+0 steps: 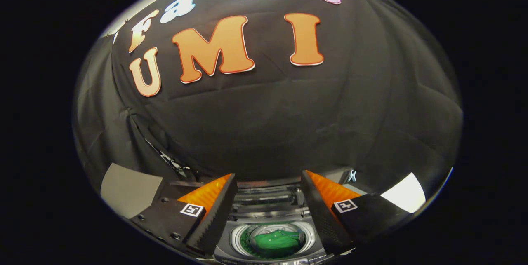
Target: Put the clothes into the washing machine and then close the washing machine lid.
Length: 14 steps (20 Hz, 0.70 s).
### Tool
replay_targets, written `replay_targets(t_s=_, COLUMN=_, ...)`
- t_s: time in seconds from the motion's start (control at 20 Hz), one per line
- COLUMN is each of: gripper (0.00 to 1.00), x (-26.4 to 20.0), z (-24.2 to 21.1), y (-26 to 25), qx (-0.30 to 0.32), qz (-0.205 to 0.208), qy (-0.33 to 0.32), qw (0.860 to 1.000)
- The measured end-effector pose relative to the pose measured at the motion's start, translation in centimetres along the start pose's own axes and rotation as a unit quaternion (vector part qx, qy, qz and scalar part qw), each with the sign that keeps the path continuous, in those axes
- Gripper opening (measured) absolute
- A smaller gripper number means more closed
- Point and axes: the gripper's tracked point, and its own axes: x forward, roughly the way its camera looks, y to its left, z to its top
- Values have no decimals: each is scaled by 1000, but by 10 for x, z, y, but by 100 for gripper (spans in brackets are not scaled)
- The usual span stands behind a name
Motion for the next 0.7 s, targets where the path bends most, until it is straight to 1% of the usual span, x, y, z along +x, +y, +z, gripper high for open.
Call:
replay_targets(t_s=0.25, gripper=99, x=38, z=12, y=23, qx=-13, qz=15, qy=-6, qw=1000)
replay_targets(t_s=0.4, gripper=99, x=63, z=10, y=32, qx=-20, qz=19, qy=-1, qw=1000)
replay_targets(t_s=0.7, gripper=99, x=103, z=-2, y=32, qx=-26, qz=12, qy=23, qw=999)
